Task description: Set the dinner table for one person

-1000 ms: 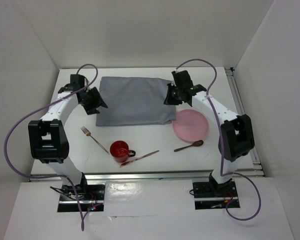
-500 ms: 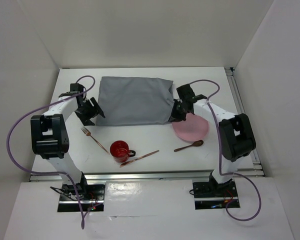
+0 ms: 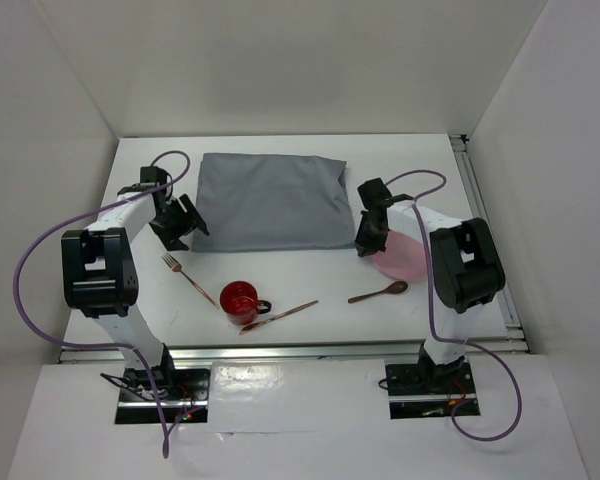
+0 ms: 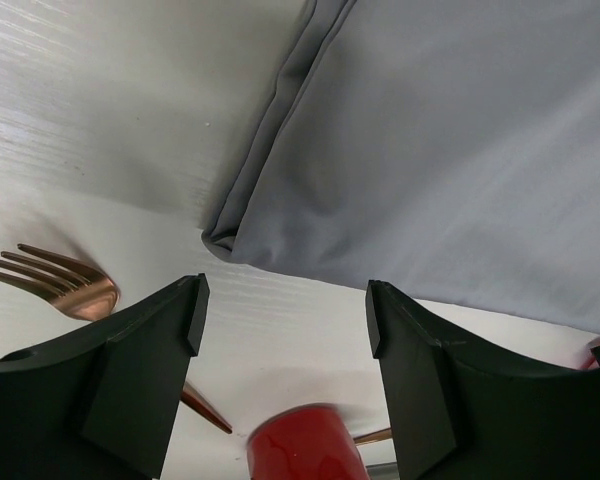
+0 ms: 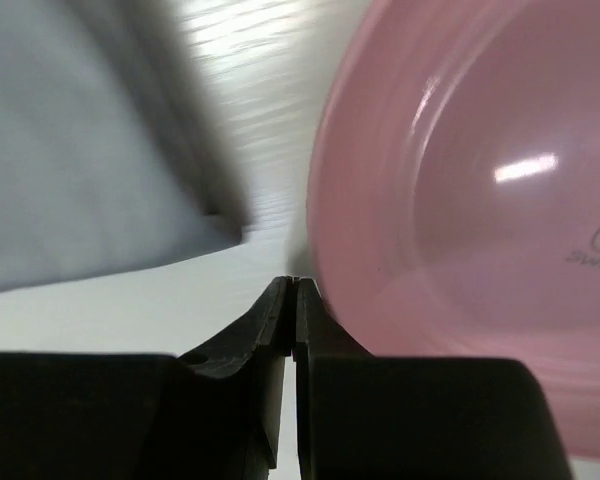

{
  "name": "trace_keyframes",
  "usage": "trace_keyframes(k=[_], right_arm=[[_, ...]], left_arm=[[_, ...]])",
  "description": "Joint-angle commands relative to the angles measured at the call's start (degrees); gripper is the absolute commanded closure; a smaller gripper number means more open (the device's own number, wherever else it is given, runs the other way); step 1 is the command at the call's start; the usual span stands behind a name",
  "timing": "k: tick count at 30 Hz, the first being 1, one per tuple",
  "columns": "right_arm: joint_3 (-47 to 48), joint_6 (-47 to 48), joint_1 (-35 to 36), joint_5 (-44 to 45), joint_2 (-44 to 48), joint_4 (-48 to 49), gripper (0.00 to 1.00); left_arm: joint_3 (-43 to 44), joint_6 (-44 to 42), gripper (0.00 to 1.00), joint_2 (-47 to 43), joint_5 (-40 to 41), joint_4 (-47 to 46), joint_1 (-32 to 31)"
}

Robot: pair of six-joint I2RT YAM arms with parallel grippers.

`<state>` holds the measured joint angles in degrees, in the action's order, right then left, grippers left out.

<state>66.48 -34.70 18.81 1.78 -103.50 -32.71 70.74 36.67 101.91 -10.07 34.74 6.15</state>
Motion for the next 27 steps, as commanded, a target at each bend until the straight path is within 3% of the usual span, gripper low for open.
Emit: trace_keyframes(k=[1,5,7,8,12,20,24,25,27], right_arm=[[-2.1,-1.0,-3.1,6.4,2.5,-3.0,0.92],[-2.1,-0.1,-3.9,0.6,5.0,-1.0,0.93],[-1.5,-0.1,-3.9,-3.3,5.8,1.0,0.86],[-1.5,-0.7,-3.9,-7.1,6.4,1.9,0.67],[-1.5,-3.5,-3.9,-13.5,7.0,6.2,0.19],[-0.3,-9.1,-3.9,-16.9,0.4,8.8,0.22],[1.5,-11.2,-3.9,-14.8,-2.0,8.8,0.26],[2.2,-11.2,-3.3,-14.3,-2.8,9.3,0.28],[3.1,-12.0,-3.3,-13.2,-4.5,9.3,0.34]], left_arm=[[-0.1,0.5,0.19,0.3,0.7,-0.3,-0.1],[-0.6,0.5,0.14,1.4,1.3,-0.9,-0.1],[-1.1,1.1,0.06,1.4,2.1,-0.9,-0.1],[-1.1,1.1,0.05,2.0,2.8,-0.9,-0.1],[-0.6,1.1,0.05,3.3,4.6,-0.9,1.1],[2.9,1.0,0.15,8.5,2.3,-2.0,0.4],[3.7,1.6,0.40,10.2,1.8,-1.4,-0.1],[4.2,1.6,0.58,10.2,1.8,-1.4,-0.1],[4.2,1.6,0.77,9.7,1.8,-1.4,-0.1]])
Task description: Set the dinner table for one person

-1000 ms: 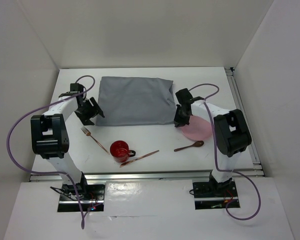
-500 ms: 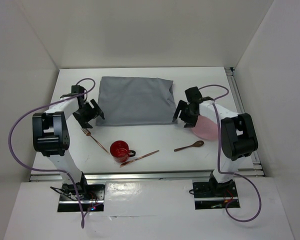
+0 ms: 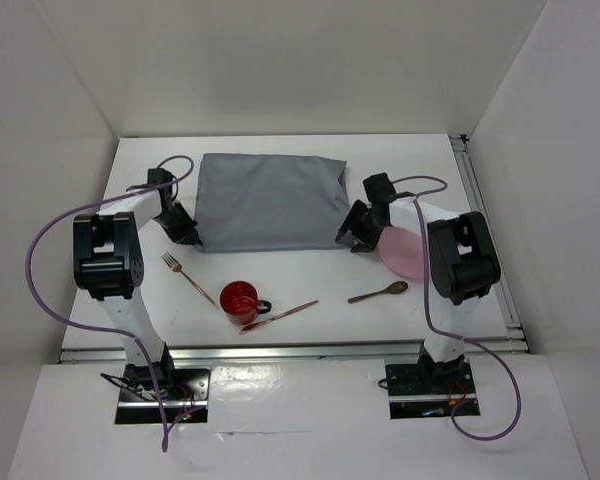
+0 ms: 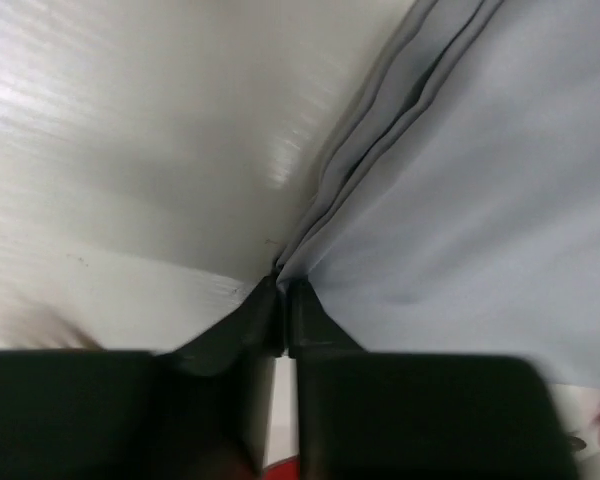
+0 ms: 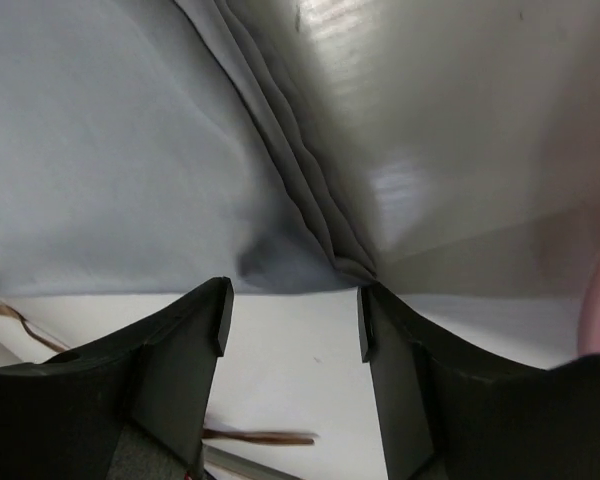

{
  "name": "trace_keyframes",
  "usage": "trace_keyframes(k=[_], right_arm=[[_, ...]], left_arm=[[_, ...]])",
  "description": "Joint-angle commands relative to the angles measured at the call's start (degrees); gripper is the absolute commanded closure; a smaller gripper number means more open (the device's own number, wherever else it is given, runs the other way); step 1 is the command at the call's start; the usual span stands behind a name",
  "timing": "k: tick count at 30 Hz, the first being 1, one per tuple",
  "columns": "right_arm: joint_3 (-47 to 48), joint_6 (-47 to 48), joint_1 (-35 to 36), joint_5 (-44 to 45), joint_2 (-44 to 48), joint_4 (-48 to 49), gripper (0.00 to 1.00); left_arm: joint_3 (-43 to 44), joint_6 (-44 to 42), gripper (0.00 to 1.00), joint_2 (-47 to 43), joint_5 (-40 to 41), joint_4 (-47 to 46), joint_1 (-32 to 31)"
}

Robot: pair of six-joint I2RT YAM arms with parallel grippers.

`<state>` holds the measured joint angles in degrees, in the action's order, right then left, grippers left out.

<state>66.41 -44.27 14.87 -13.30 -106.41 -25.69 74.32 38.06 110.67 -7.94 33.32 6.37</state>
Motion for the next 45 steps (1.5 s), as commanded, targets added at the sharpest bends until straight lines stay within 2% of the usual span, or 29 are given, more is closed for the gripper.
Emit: trace_keyframes(k=[1,2,3,5,7,8,9,13,14,18,22,26,30,34,39,45], right_arm=[[4.2,-3.2,1.2,3.4,-2.1,2.3,0.36],[4.3,-3.7,1.2,3.9,-2.7,2.3,0.39],[5.1,-4.8,1.2,4.9,-3.6,2.3,0.42],[6.6,-5.4,1.2,8.3,-4.2,2.3,0.57],[8.1,-6.3,1.8,10.2,-4.8,1.1,0.76],[10.5,-6.3,1.8,10.2,-4.8,0.5,0.96],[11.9,-5.7,1.8,11.0,-4.8,-0.1,1.00],[22.0,-2.6,1.8,12.6,-3.3,-3.5,1.00],[27.3,-1.9,1.3,13.2,-2.6,-4.3,1.00],[35.9,1.6,1.3,13.2,1.2,-7.5,1.00],[34.2,2.7,1.3,12.7,8.8,-7.0,1.00],[30.3,2.7,1.3,12.7,16.7,-6.5,1.00],[28.9,3.8,1.3,13.9,22.7,-7.8,1.00],[31.9,5.6,1.3,14.4,22.1,-9.0,1.00],[36.6,6.8,-0.4,13.7,17.6,-8.4,1.00],[43.4,8.0,-3.8,9.2,8.2,-5.3,1.00]], left_arm=[[1.3,0.2,0.88,0.9,-0.3,0.0,-0.3],[2.0,0.2,1.00,0.9,-0.3,0.7,-0.3],[2.5,0.2,1.00,0.3,-0.8,1.5,-0.3],[4.2,0.2,1.00,0.3,-0.8,2.3,-0.3],[5.5,-0.4,1.00,-0.2,-1.5,3.7,-0.3],[7.3,-1.1,1.00,-0.2,-2.2,4.2,-0.3],[8.5,-1.1,1.00,-0.9,-3.0,4.7,-0.3],[17.6,-2.5,1.00,-2.2,-6.6,8.2,0.2],[23.0,-2.5,1.00,-2.9,-7.1,9.3,0.2],[35.8,-2.5,1.00,-4.5,-8.3,14.7,0.7],[40.0,-3.0,1.00,-8.6,-12.8,16.8,2.7],[38.3,-3.0,1.00,-15.7,-15.5,16.8,5.1],[39.7,-3.0,1.00,-18.9,-17.5,16.8,6.6],[44.1,-1.9,1.00,-17.8,-18.9,16.8,7.2],[44.7,-1.9,1.00,-13.8,-20.3,13.2,6.6],[50.3,-1.9,1.00,-3.9,-20.8,12.6,5.5]])
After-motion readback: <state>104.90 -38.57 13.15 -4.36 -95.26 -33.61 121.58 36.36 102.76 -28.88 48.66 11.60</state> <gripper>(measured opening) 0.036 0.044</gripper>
